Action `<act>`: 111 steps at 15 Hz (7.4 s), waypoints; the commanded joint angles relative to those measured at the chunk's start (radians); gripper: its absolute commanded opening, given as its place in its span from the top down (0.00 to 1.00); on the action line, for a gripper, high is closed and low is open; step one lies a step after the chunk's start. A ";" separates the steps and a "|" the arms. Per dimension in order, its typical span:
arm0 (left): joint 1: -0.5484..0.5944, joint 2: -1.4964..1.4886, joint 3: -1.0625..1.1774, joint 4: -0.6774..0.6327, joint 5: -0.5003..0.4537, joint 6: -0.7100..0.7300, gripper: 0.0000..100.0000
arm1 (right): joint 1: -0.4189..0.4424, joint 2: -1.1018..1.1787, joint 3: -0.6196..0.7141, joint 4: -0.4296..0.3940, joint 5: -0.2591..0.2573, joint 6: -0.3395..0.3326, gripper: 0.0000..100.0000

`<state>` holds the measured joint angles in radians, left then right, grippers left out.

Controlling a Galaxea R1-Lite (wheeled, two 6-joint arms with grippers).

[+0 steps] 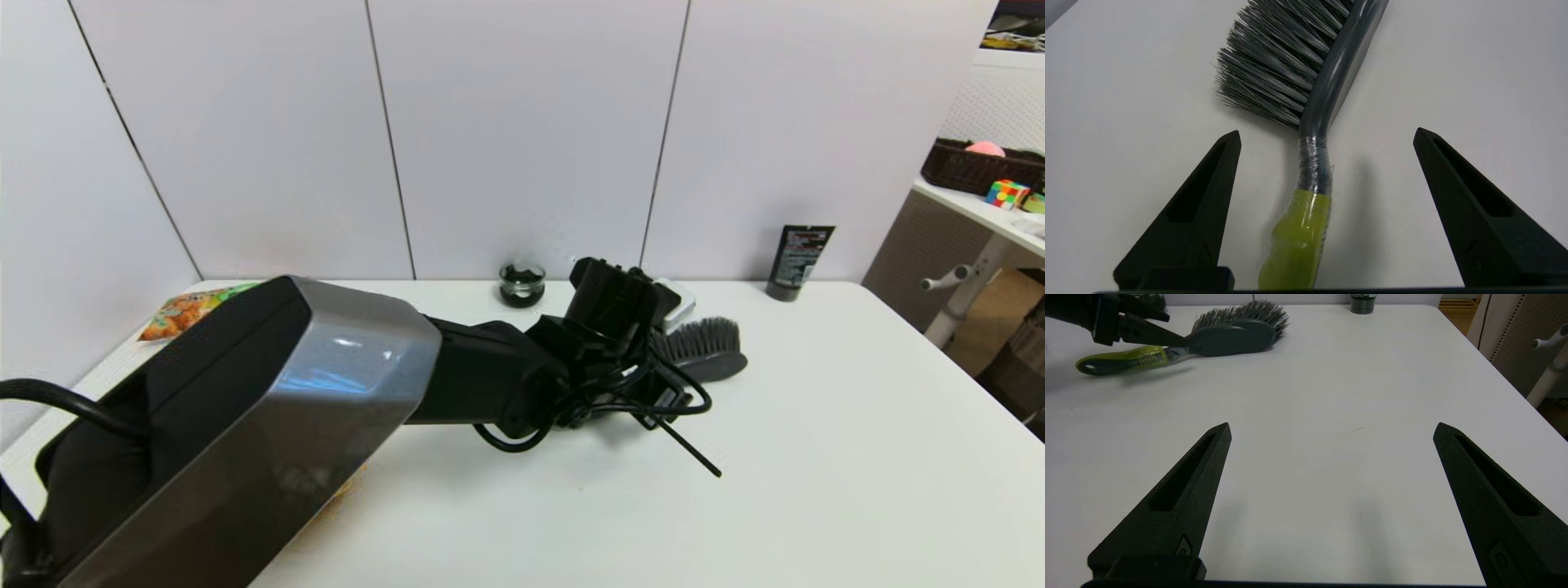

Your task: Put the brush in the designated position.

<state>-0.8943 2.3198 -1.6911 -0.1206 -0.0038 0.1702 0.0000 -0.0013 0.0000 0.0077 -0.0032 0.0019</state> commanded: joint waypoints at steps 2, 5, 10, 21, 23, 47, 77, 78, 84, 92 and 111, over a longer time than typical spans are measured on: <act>0.000 0.093 -0.052 -0.001 0.001 0.003 0.00 | 0.000 0.001 0.002 0.000 0.000 0.000 0.00; 0.000 0.105 -0.064 -0.001 0.001 0.003 1.00 | 0.000 0.001 0.002 0.000 0.000 0.000 0.00; 0.005 0.113 -0.071 -0.002 0.001 0.003 1.00 | 0.000 0.001 0.002 0.000 0.000 0.000 0.00; 0.005 0.067 -0.105 0.004 -0.001 0.011 1.00 | 0.000 0.001 0.002 0.000 0.000 0.000 0.00; 0.003 0.029 -0.105 0.009 -0.002 0.011 1.00 | 0.000 0.001 0.002 0.000 0.000 0.000 0.00; -0.117 -0.599 0.694 0.098 0.297 -0.554 1.00 | 0.000 0.001 0.002 0.000 0.000 0.000 0.00; 0.028 -0.589 0.999 -0.146 0.377 -0.669 1.00 | 0.000 0.001 0.002 0.000 0.000 0.000 0.00; 0.034 -0.579 0.999 -0.146 0.377 -0.669 1.00 | 0.000 0.001 0.002 0.000 0.000 0.000 0.00; 0.052 -0.542 0.992 -0.149 0.375 -0.667 1.00 | 0.000 0.001 0.002 0.000 0.000 0.000 0.00; 0.055 -0.612 0.953 -0.174 0.366 -0.555 0.00 | 0.002 0.001 0.002 0.000 0.000 0.000 0.00; 0.902 -1.981 1.530 -0.100 -0.114 -0.035 0.00 | 0.000 0.001 0.002 0.000 0.000 0.000 0.00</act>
<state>-0.0696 0.7498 -0.4636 -0.1740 -0.1187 0.1809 0.0000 -0.0013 0.0000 0.0077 -0.0032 0.0017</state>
